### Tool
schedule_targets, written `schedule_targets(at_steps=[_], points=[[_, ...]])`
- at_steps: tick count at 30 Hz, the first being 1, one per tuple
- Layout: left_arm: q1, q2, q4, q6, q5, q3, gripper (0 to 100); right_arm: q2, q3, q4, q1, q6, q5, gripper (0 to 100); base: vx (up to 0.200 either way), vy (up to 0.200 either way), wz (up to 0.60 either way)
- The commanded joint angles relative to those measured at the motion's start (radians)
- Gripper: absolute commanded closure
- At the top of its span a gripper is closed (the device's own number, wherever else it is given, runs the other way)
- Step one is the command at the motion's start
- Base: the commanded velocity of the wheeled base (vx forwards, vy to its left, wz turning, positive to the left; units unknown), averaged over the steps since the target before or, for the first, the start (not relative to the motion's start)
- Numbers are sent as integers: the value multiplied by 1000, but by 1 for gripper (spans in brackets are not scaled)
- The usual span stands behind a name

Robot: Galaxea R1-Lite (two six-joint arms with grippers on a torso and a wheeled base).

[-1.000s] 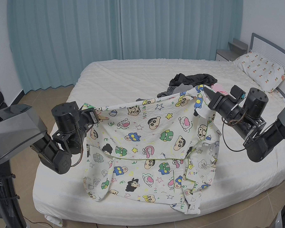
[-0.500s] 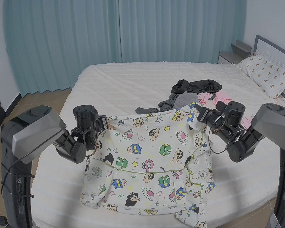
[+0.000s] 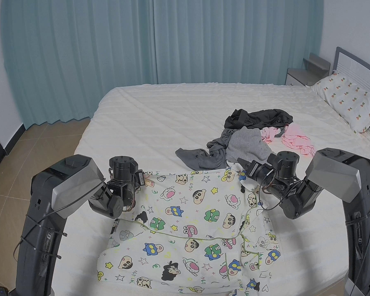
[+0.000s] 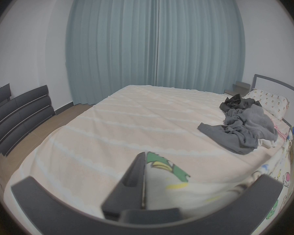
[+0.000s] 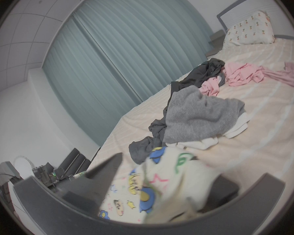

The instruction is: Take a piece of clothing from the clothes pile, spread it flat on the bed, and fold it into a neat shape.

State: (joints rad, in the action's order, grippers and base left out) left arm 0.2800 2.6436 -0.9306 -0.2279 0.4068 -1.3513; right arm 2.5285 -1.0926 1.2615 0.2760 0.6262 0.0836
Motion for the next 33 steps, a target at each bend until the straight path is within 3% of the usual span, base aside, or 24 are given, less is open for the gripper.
schedule_targets(at_steps=[1, 7, 15, 20, 23, 29, 32, 33], points=[[-1, 47, -5, -11, 4, -42, 0, 29, -36, -1, -1, 83, 5, 0, 0, 0, 0], [-7, 55, -7, -73, 29, -74, 0, 27, -145, -47, -37, 293, -5, 0, 0, 0, 0], [-45, 73, -28, -74, 47, -85, 0, 19, -375, -409, -121, 586, -64, 0, 0, 0, 0], [-76, 88, -28, -74, 49, -108, 0, 18, -437, -539, -153, 653, -45, 0, 0, 0, 0], [-87, 90, -28, -74, 49, -108, 0, 13, -454, -637, -161, 719, 33, 0, 0, 0, 0], [-101, 85, -28, -76, 49, -98, 0, -10, -432, -685, -159, 736, 64, 0, 0, 0, 0], [-113, 58, -30, -90, 49, -68, 0, -68, -352, -683, -170, 676, 79, 0, 0, 0, 0], [-120, -10, -27, -148, 44, -3, 0, -131, -224, -668, -184, 557, 130, 0, 0, 0, 0]])
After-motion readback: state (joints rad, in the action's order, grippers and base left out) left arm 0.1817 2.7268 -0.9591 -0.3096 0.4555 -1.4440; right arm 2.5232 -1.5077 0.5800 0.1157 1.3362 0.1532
